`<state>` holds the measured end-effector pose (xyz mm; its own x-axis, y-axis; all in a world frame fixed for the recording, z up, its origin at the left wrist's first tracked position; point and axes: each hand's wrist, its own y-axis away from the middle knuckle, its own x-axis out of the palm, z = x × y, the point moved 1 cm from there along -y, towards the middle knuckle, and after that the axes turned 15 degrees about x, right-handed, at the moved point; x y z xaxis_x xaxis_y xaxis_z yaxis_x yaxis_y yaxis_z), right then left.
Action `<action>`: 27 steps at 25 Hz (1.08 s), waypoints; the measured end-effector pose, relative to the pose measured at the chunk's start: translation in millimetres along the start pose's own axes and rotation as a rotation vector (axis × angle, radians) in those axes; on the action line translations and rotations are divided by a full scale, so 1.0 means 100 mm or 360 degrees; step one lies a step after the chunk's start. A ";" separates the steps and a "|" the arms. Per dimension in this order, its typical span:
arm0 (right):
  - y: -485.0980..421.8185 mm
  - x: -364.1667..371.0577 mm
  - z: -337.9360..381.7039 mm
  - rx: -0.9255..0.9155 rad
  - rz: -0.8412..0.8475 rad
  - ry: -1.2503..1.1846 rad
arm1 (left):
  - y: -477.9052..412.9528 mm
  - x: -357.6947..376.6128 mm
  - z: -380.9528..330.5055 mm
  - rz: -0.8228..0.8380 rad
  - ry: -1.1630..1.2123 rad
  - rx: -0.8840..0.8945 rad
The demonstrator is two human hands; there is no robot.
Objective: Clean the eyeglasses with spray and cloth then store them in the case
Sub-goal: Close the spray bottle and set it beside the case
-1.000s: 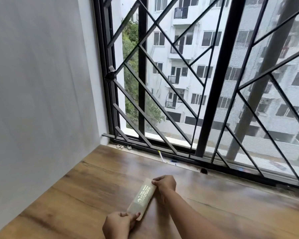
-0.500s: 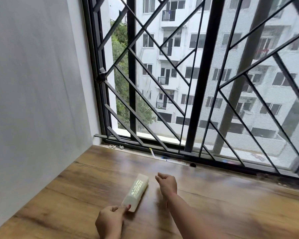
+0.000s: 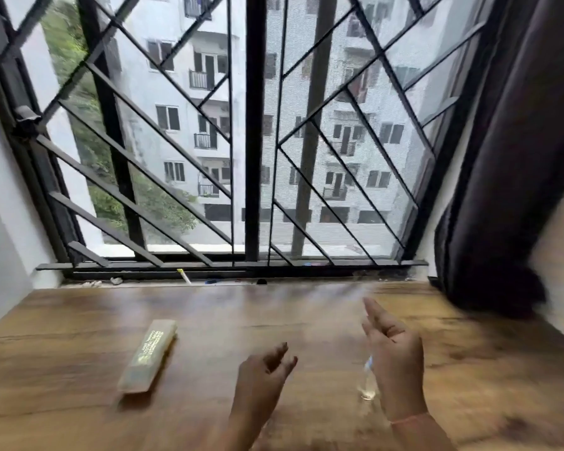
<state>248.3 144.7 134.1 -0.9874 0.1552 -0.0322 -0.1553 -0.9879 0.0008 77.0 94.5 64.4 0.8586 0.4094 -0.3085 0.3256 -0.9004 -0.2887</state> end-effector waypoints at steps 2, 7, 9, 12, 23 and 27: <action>-0.08 -0.38 -0.11 0.0079 -0.0141 0.0067 | 0.05 0.40 -0.03 0.0322 0.0049 0.0020; -0.20 -0.78 -0.70 0.0338 -0.0266 0.0304 | 0.13 1.01 -0.19 0.0645 0.0120 0.0021; -0.23 -0.78 -0.91 0.0454 -0.0240 0.0407 | 0.13 1.10 -0.27 0.0694 0.0076 0.0069; -0.27 -0.68 -1.11 0.0589 -0.0108 0.0519 | 0.14 1.15 -0.32 0.0761 -0.0049 0.0127; -0.14 -0.35 -1.13 0.0745 -0.0023 0.0546 | 0.06 1.18 -0.10 0.0813 -0.0027 0.0060; -0.13 -0.22 -1.16 0.0765 -0.0055 0.0536 | 0.03 1.16 0.01 0.0778 -0.0004 0.0026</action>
<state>276.0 153.8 18.7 -0.9292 0.0994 -0.3560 -0.2621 -0.8564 0.4449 176.8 139.8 26.5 0.9083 -0.0605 -0.4139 -0.1219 -0.9848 -0.1234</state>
